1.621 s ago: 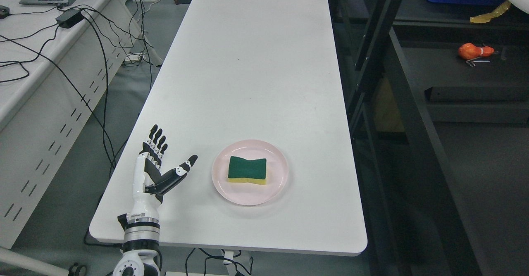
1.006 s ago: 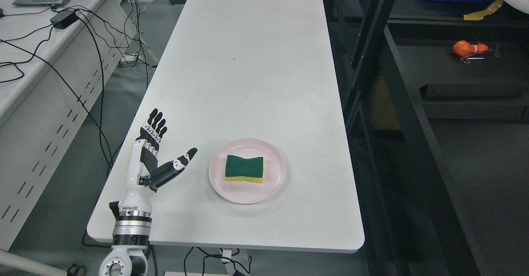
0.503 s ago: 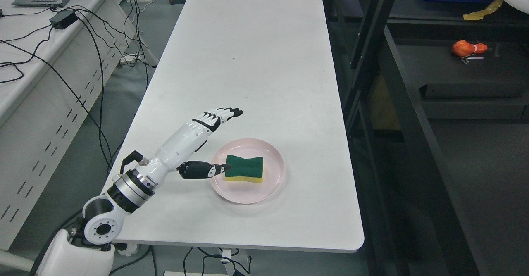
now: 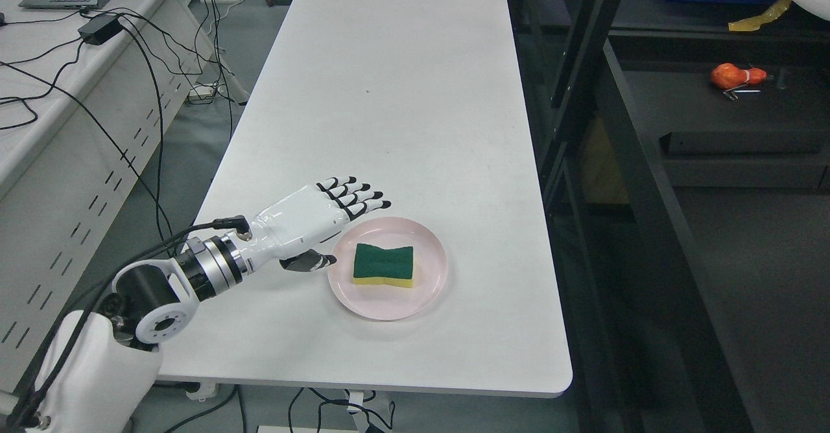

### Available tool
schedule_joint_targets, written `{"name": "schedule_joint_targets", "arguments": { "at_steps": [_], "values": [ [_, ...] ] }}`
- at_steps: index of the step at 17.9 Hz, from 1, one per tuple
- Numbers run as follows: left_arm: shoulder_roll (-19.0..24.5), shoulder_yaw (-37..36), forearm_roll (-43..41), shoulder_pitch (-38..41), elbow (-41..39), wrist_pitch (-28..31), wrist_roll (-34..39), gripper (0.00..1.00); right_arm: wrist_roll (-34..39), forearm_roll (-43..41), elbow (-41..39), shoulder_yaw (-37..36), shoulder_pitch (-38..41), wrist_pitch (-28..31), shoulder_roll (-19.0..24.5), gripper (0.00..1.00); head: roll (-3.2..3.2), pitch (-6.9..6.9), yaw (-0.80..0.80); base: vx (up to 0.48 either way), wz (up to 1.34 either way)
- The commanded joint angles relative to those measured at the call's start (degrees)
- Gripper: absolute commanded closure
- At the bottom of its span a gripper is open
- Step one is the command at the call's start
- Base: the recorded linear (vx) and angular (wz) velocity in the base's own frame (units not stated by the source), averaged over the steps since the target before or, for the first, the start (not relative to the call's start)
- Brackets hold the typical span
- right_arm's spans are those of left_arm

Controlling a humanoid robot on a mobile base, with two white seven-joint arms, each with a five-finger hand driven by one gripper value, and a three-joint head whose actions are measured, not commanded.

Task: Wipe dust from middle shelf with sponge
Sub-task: 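Lower the left hand over the sponge and close fingers around it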

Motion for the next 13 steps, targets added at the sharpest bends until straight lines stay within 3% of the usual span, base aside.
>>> {"name": "schedule_joint_targets", "arguments": {
  "at_steps": [1, 13],
  "values": [
    [3.5, -9.1, -4.8, -4.9, 4.6, 0.1, -0.4, 0.13, 0.0, 0.0, -1.0, 0.0, 0.0, 0.0, -1.0, 0.0, 0.0, 0.0, 0.0, 0.0, 0.0],
    [-4.7, -15.6, -9.1, -7.4, 12.3, -0.2, 0.2, 0.13, 0.0, 0.0, -1.0, 0.0, 0.0, 0.0, -1.0, 0.0, 0.0, 0.0, 0.0, 0.0, 0.0]
  ]
}}
